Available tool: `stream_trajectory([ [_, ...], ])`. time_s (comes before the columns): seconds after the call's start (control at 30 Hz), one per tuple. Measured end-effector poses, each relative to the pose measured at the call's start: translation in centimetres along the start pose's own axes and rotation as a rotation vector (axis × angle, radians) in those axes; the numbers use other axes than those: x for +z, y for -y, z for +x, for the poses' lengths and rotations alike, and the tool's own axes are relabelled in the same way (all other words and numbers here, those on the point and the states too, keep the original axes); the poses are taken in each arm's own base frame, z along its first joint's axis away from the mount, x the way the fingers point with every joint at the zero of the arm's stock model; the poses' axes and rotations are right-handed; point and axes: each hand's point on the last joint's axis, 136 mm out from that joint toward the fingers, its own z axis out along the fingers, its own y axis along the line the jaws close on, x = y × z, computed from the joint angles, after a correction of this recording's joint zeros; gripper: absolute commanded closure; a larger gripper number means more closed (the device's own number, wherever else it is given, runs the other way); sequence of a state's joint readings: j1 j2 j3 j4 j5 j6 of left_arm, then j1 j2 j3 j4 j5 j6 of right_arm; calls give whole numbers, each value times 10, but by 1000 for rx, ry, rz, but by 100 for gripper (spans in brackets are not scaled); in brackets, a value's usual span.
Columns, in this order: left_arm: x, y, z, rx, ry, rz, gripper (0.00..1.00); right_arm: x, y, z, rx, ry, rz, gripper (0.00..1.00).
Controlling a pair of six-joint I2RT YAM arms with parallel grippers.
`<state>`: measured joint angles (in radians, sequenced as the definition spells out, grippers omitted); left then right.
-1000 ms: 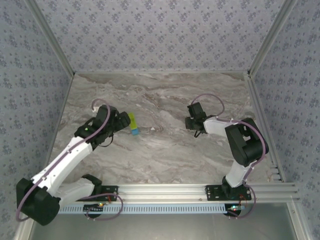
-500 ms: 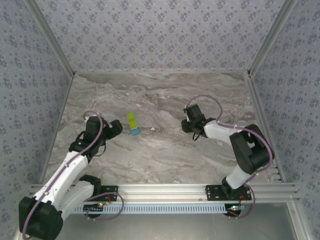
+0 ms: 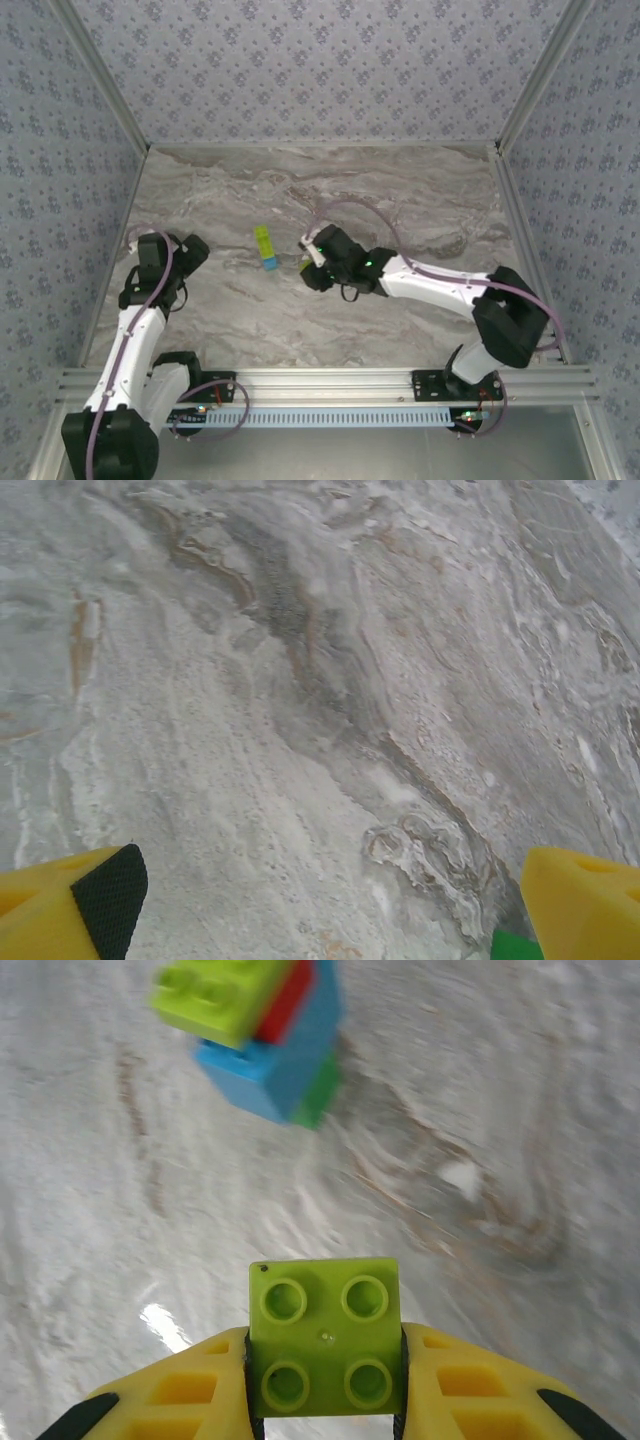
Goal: Assemble a carrot with lego
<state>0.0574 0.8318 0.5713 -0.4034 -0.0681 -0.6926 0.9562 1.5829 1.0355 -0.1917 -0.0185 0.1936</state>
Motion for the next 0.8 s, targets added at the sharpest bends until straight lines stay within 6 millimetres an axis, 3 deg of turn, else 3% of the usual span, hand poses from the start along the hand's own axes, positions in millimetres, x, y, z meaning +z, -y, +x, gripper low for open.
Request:
stream_trajectory([
  [0.13,1,-6,-2,-26,-13,-8,2,28,-29,-6,-35,-29,-63,75],
  [0.3,1,-8,-1,-42,-30,1,3,56,-50,-14,-53,-55,-108,75],
  [0.53,1,-6,-1,-40,-42,17,3,66,-72,-31,-72,-34,-149,75],
  [0.8,4,-7,3,-39,-65,15,2,76,-74,-42,-49,-28,-140,76],
])
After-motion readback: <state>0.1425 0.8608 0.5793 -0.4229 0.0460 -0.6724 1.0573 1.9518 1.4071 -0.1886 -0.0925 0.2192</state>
